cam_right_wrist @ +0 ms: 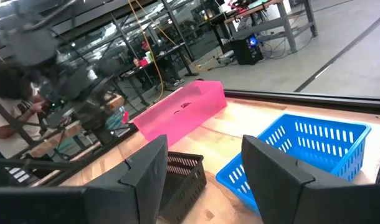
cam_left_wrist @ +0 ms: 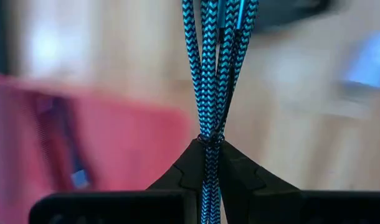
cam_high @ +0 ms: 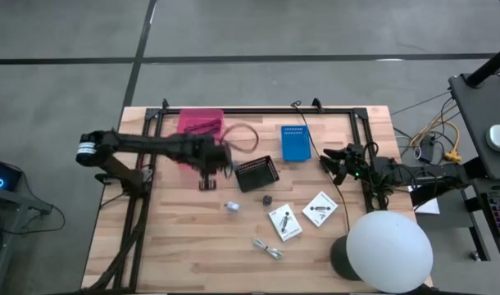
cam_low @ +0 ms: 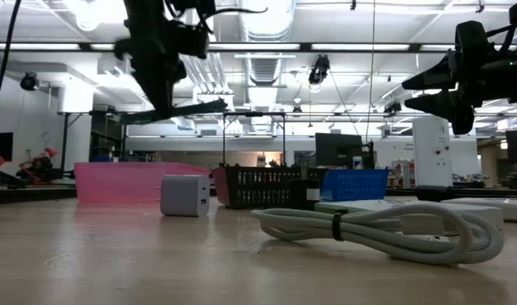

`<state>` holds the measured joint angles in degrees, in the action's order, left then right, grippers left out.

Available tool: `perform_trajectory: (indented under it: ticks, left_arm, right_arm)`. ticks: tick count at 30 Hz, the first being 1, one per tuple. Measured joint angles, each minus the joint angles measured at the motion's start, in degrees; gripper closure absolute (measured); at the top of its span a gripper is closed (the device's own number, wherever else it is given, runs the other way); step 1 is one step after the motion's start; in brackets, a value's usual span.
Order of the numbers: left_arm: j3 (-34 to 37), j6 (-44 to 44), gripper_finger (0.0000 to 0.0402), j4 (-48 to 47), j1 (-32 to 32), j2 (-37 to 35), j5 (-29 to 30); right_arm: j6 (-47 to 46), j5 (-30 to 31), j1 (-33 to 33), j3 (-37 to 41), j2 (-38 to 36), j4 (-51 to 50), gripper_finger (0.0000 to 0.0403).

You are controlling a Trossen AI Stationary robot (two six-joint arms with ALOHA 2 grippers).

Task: Pick and place items into bin
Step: Put the light blue charger cable into the pink bin

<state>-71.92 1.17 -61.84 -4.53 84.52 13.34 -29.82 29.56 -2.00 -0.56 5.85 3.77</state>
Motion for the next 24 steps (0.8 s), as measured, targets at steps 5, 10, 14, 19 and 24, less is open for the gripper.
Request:
perform_trajectory:
  ticks: [5, 10, 14, 19, 24]
  left_arm:
    - [0.1, -0.2, 0.0387, 1.8, -8.0, -0.1, 4.1]
    - [0.3, -0.7, 0.0387, 2.6, -15.3, 0.4, 4.1]
    - [0.9, -2.1, 0.0387, 3.7, -20.6, 1.3, 4.1]
    - [2.3, -7.6, 0.0386, 6.4, -25.6, 3.1, 1.1]
    - [4.8, -11.3, 0.0386, 8.7, -28.5, 5.3, 0.5]
  right_arm:
    - [0.0, 0.0, 0.0, 0.0, 0.0, 0.0, 0.0211]
    - [0.0, 0.0, 0.0, 0.0, 0.0, 0.0, 0.0211]
    - [0.0, 0.0, 0.0, 0.0, 0.0, 0.0, 0.0211]
    - [0.0, 0.0, 0.0, 0.0, 0.0, 0.0, 0.0211]
    - [0.0, 0.0, 0.0, 0.0, 0.0, 0.0, 0.0211]
